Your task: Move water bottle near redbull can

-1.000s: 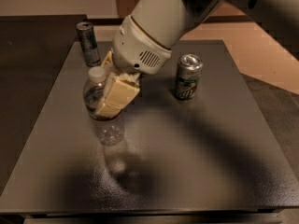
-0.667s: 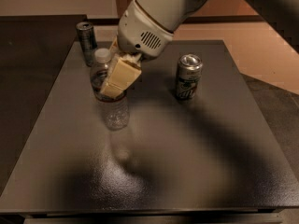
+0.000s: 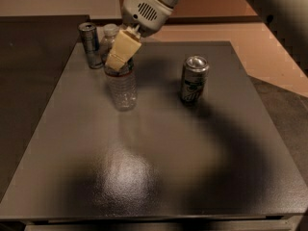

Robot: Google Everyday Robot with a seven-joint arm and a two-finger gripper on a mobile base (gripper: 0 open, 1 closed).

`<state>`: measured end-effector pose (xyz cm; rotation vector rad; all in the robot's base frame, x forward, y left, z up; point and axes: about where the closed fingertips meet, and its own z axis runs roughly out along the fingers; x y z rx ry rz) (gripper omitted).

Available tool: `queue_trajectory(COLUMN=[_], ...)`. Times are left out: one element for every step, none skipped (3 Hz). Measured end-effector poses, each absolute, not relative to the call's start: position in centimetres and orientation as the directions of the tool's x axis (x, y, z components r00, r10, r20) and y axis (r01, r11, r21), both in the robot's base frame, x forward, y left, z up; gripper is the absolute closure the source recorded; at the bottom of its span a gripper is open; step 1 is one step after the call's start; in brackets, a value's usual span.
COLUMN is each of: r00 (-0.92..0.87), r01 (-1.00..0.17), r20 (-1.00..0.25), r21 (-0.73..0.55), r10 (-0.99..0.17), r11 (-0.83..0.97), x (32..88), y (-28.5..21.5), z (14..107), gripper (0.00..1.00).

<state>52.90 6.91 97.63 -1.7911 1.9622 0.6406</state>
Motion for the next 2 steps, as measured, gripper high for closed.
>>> queue_trajectory(r00=[-0.147, -0.204], r01=[-0.989, -0.977], r20=[-0.595, -0.632], r21=[0.075, 0.083], r10=[-0.791, -0.748], r11=[0.127, 0.196], x=[56.4, 59.9], y=[8.1, 8.9], z=[98.6, 99.0], gripper=[1.0, 1.0])
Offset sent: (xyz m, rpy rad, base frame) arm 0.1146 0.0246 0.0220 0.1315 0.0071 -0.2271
